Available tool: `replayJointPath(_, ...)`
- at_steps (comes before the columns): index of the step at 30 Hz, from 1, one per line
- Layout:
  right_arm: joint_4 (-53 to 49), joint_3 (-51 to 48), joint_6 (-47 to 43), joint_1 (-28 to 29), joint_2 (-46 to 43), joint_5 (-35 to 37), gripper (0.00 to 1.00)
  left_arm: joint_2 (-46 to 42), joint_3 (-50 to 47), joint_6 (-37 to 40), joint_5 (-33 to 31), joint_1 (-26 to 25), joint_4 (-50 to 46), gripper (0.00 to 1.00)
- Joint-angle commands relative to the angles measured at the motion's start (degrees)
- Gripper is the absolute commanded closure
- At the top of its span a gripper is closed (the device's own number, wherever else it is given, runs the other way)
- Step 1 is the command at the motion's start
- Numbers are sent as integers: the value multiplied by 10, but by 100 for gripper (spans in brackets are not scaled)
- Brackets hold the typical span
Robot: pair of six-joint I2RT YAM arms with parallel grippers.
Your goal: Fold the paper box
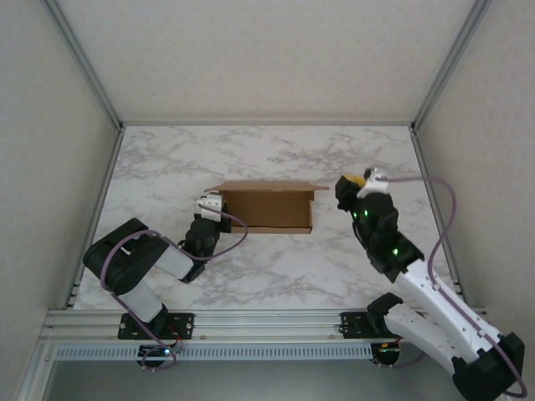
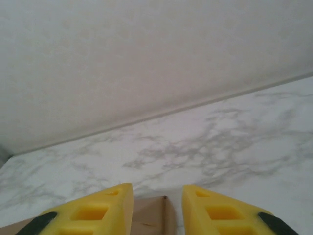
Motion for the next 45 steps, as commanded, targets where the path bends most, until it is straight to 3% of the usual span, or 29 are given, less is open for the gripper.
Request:
replayJointPath(1, -137, 130, 24, -1, 99, -123, 66, 14, 9, -2, 1, 5, -13, 100)
replayJointPath(3, -170, 191, 42, 2, 164, -167, 66, 18, 8, -4, 5, 4, -13, 100)
replayJointPath(7, -201, 259, 72, 18, 252, -181, 69, 18, 8, -8, 8, 4, -14, 100)
replayJointPath(12, -194, 246, 82, 43, 304, -167, 69, 6, 10, -19, 12, 4, -27, 99)
replayJointPath(20, -157, 196, 103, 48, 319, -154, 68, -40, -7, -63, 7, 3, -44, 59)
replayJointPath(24, -155, 189, 107, 52, 319, -147, 67, -91, -18, -91, 13, 1, -77, 51)
replayJointPath(29, -153, 183, 107, 53, 313, -133, 64, -170, -36, -120, -1, -1, -132, 49)
replayJointPath(35, -161, 188, 77, 52, 317, -134, 60, -254, -56, -181, -80, 0, -237, 49)
replayJointPath(42, -170, 177, 45, 51, 302, -135, 57, -383, -22, -283, -297, 5, -440, 59)
replayJointPath(45, -175, 171, 27, 52, 296, -136, 57, -394, 41, -302, -304, 34, -510, 59)
